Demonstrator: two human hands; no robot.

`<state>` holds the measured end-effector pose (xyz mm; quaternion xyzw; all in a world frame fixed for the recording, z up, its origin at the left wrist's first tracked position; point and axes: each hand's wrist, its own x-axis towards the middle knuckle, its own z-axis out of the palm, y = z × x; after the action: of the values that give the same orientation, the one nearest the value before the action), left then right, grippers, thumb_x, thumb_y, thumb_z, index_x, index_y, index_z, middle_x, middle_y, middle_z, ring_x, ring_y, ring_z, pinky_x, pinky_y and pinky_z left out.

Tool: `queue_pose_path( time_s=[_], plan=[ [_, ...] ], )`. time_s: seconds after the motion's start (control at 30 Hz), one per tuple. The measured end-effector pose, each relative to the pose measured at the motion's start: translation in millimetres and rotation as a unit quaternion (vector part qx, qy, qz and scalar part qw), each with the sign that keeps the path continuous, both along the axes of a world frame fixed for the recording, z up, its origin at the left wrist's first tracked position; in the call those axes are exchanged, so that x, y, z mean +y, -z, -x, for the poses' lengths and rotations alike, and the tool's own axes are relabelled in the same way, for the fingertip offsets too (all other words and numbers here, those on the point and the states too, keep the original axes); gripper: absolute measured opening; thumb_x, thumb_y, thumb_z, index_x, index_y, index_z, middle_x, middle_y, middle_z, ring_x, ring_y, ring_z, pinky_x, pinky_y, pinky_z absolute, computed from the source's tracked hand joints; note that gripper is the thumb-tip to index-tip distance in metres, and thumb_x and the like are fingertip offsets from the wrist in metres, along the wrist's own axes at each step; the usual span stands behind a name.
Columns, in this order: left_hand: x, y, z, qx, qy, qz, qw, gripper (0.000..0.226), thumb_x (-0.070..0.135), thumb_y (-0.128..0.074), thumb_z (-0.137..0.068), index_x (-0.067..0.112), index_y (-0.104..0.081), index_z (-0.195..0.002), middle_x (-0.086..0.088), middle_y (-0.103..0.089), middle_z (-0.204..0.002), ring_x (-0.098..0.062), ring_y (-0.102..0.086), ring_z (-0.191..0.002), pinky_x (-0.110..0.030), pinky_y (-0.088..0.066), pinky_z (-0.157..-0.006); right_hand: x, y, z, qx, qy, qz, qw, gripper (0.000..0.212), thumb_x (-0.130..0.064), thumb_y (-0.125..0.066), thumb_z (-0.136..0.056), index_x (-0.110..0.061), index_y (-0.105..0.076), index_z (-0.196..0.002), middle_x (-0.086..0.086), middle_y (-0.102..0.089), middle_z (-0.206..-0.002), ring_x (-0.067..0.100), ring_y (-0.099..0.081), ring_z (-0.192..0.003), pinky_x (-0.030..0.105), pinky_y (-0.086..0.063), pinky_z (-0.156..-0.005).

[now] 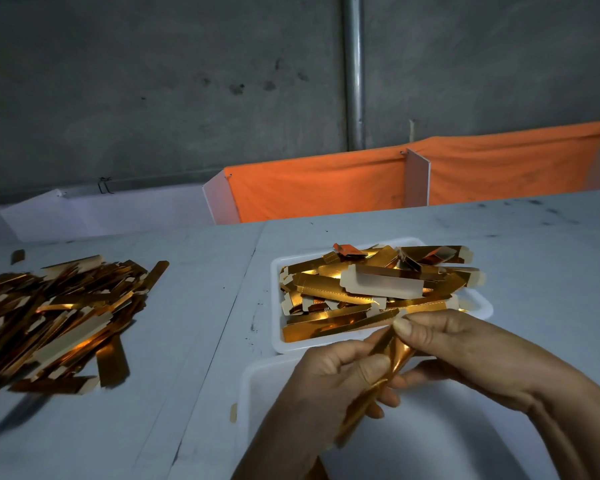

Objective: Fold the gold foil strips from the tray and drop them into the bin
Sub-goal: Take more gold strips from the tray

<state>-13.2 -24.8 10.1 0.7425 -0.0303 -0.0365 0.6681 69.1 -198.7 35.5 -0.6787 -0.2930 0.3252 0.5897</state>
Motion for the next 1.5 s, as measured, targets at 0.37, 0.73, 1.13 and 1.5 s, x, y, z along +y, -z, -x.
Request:
queue_pose_path(
  time_s=[0.37, 0.73, 1.13, 1.5],
  plan=[
    [-11.1, 1.5, -0.8, -0.089, -0.126, -0.217, 0.964, 0.039, 0.043, -0.074, -0.075, 0.049, -0.051, -0.107, 0.030, -0.058, -0.096, 0.006, -0.055, -0.096, -0.004, -0.041, -0.070, -10.5, -1.1, -6.5, -0.110, 0.064, 0.013, 0.992, 0.017, -0.027, -0.071, -0.072, -0.015, -0.074, -0.084, -0.004, -0.072, -0.102, 0.018, -0.068, -0.088, 0.023, -0.054, -0.070],
    [-23.2, 7.3, -5.5, -0.314, -0.203, -0.489, 0.788, 0.050, 0.026, -0.088, -0.055, 0.011, -0.074, -0.101, 0.005, -0.074, -0.087, -0.006, -0.070, -0.070, -0.016, -0.054, -0.062, -15.2, 3.5, -13.3, -0.115, 0.119, -0.038, 0.986, 0.025, -0.021, -0.074, -0.067, -0.010, -0.067, -0.088, 0.010, -0.070, -0.102, 0.034, -0.068, -0.090, 0.027, -0.057, -0.070],
    [-31.6, 3.6, -4.0, -0.356, -0.221, -0.507, 0.753, 0.040, 0.020, -0.071, -0.071, 0.012, -0.071, -0.110, 0.001, -0.071, -0.108, -0.011, -0.070, -0.089, -0.023, -0.058, -0.072, -16.5, 0.9, -11.0, -0.102, 0.112, -0.124, 0.981, 0.027, -0.021, -0.079, -0.066, -0.016, -0.070, -0.090, 0.017, -0.066, -0.102, 0.029, -0.069, -0.095, 0.030, -0.057, -0.075],
    [-29.9, 1.7, -4.1, -0.338, -0.198, -0.512, 0.764, 0.039, 0.023, -0.065, -0.075, 0.013, -0.070, -0.112, 0.002, -0.071, -0.096, -0.012, -0.068, -0.083, -0.023, -0.058, -0.066, -20.0, -1.0, -13.1, 0.020, 0.151, -0.080, 0.985, 0.027, -0.019, -0.061, -0.074, -0.013, -0.075, -0.096, 0.019, -0.073, -0.095, 0.030, -0.072, -0.090, 0.023, -0.058, -0.069]
  ],
)
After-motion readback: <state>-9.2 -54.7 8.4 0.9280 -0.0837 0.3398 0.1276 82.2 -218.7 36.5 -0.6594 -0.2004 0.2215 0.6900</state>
